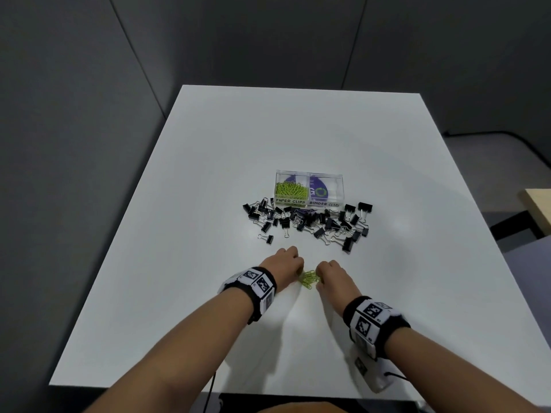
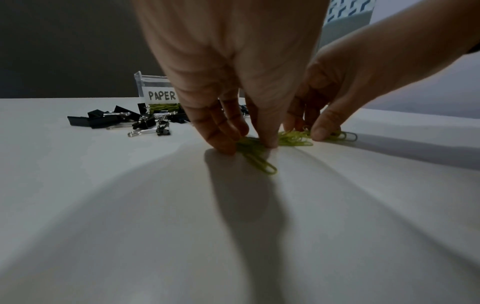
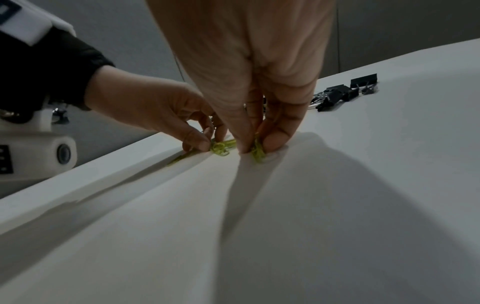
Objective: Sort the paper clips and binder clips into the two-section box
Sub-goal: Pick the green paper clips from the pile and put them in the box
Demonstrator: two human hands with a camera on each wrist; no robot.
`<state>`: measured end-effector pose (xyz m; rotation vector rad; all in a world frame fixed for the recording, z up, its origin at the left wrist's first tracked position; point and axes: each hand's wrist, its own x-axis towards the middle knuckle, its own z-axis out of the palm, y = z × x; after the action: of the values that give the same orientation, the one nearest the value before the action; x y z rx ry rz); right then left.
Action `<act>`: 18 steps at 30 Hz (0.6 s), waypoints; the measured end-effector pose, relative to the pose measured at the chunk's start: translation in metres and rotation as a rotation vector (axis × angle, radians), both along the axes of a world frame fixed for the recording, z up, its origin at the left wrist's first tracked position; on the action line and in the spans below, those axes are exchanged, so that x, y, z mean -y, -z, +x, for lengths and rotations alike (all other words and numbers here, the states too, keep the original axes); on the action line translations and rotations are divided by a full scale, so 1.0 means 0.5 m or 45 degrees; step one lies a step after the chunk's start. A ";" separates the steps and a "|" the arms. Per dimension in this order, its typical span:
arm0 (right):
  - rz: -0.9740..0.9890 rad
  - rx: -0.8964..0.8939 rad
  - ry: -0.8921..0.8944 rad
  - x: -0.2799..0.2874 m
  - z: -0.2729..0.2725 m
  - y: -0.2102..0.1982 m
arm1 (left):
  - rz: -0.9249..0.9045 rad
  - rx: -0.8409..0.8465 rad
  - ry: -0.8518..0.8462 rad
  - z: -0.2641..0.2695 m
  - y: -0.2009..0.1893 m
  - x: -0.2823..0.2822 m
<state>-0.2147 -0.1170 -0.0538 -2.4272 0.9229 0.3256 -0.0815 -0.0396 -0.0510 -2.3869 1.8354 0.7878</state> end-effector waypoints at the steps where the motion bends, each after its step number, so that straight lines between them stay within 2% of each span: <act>1: 0.016 0.002 0.017 0.002 -0.001 0.001 | -0.014 -0.022 -0.009 0.001 0.001 -0.001; 5: 0.082 -0.012 0.079 0.013 -0.003 -0.001 | -0.052 -0.085 0.020 -0.007 0.003 -0.010; 10: 0.084 -0.080 0.055 0.019 0.005 -0.008 | -0.043 0.019 0.020 -0.028 0.001 0.005; 14: 0.063 -0.093 0.048 0.016 0.005 -0.008 | -0.027 0.131 0.107 -0.027 0.006 0.016; 18: 0.035 -0.061 0.017 0.011 -0.002 -0.003 | 0.012 0.125 0.119 -0.026 0.007 0.025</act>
<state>-0.2157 -0.1225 -0.0520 -2.3966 0.9492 0.3908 -0.0943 -0.0521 -0.0543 -2.2710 1.8850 0.6577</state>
